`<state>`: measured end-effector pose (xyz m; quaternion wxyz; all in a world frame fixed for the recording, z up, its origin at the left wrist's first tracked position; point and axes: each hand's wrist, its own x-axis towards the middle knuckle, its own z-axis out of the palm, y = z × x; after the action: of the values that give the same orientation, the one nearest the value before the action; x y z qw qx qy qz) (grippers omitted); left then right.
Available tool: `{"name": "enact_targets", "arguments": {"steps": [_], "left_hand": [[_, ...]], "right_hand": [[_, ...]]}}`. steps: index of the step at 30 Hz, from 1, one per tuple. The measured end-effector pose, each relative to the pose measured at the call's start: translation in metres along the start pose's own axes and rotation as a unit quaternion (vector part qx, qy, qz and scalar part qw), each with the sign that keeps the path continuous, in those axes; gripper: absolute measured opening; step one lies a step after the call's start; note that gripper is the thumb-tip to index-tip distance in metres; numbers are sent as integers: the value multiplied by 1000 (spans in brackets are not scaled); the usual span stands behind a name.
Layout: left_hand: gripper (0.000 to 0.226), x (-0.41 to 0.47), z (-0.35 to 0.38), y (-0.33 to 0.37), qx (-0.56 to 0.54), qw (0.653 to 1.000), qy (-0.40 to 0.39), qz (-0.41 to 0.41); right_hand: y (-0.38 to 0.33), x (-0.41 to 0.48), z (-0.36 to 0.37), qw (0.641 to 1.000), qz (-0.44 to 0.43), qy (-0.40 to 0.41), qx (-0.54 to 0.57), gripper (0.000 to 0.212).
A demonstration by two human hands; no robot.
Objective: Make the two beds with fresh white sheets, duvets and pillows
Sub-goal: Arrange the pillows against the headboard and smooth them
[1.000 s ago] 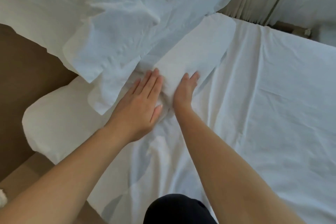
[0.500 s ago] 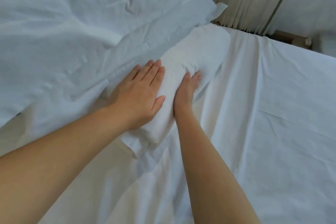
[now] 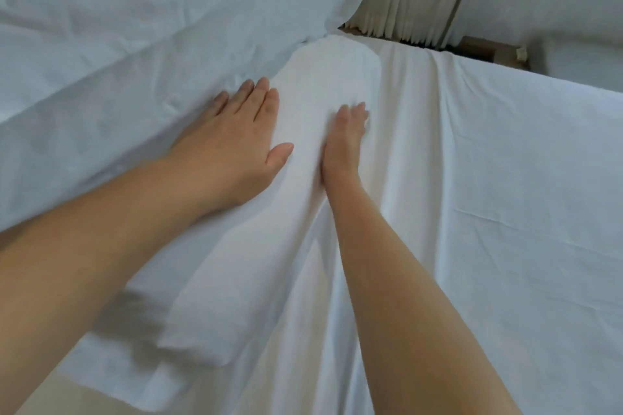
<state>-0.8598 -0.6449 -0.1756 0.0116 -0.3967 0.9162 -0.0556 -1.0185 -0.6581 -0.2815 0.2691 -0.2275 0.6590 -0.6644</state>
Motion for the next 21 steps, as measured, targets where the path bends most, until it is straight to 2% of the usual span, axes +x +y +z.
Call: {"name": "enact_targets", "arguments": {"steps": [2, 3, 5, 6, 8, 9, 10, 12, 14, 16, 18, 19, 21], "left_hand": [[79, 10, 1, 1, 3, 1000, -2, 13], [80, 14, 1, 1, 2, 1000, -3, 15], [80, 22, 2, 0, -7, 1000, 3, 17], [80, 25, 2, 0, -11, 1000, 3, 20], [79, 30, 5, 1, -20, 1000, -2, 24], [77, 31, 8, 0, -25, 999, -1, 24], [74, 32, 10, -1, -29, 999, 6, 24], [80, 34, 12, -4, -40, 999, 22, 22], [85, 34, 14, -5, -40, 999, 18, 24], [86, 34, 16, -5, -35, 999, 11, 27], [89, 35, 18, -6, -32, 999, 20, 24], [92, 36, 18, -6, -32, 999, 22, 25], [92, 38, 17, -5, -30, 999, 13, 32]], "right_hand": [[2, 27, -7, 996, 24, 73, 40, 60], [2, 36, -3, 997, 33, 65, 35, 65], [0, 43, 2, 999, 24, -22, 2, 76], [2, 48, -1, 1000, 16, -22, 0, 74], [6, 64, -8, 997, 37, 65, 17, 64], [8, 74, -10, 993, 56, 100, 27, 65], [10, 81, -8, 994, 64, 83, 23, 73], [12, 84, 1, 998, 58, -8, 13, 84], [15, 85, 4, 997, 66, 23, 20, 71], [12, 81, -1, 995, 66, 65, 27, 71], [11, 79, -1, 999, 29, 4, 26, 69], [11, 78, 0, 1000, 24, 3, 19, 64], [12, 61, -6, 997, 40, 67, 16, 59]]}}
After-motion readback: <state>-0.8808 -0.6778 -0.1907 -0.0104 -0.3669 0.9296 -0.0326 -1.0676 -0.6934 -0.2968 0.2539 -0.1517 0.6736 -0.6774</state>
